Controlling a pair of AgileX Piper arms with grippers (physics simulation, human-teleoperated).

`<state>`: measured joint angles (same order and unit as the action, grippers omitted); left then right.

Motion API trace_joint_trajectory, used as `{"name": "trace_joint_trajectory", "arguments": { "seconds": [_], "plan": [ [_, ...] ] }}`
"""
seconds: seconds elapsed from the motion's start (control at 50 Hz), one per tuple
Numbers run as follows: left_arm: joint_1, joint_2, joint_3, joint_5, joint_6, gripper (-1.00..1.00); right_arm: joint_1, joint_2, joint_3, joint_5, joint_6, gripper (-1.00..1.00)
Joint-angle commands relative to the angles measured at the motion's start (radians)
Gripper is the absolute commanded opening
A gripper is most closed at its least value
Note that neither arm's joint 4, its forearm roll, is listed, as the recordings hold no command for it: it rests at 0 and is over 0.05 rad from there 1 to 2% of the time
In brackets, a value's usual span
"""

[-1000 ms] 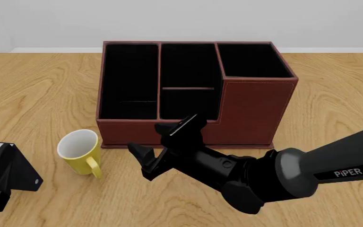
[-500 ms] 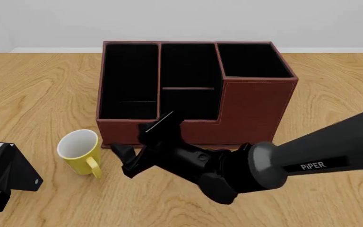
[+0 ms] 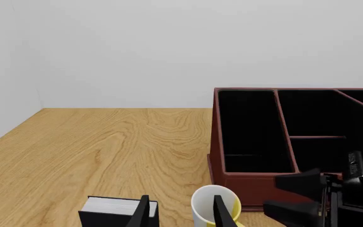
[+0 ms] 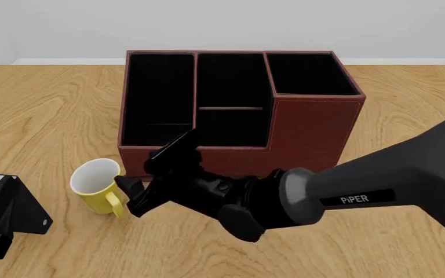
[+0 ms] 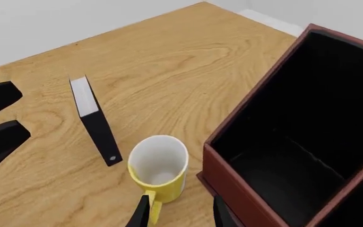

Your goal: Pick up the yellow and white mug and place it to the right of the caddy.

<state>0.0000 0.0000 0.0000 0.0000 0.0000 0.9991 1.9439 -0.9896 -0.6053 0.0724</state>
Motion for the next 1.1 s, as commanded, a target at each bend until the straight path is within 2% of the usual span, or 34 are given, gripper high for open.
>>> {"name": "trace_joint_trajectory", "arguments": {
  "seconds": [0.02, 0.62, 1.1],
  "plan": [
    [0.000, 0.000, 0.000, 0.000, 0.000, 1.00, 0.007, 0.014, -0.039, 0.041, -0.003, 1.00],
    [0.000, 0.000, 0.000, 0.000, 0.000, 1.00, 0.077, 0.114, -0.122, 0.064, 0.017, 1.00],
    [0.000, 0.000, 0.000, 0.000, 0.000, 1.00, 0.055, 0.193, -0.175, 0.085, 0.057, 1.00]
  ]
}}
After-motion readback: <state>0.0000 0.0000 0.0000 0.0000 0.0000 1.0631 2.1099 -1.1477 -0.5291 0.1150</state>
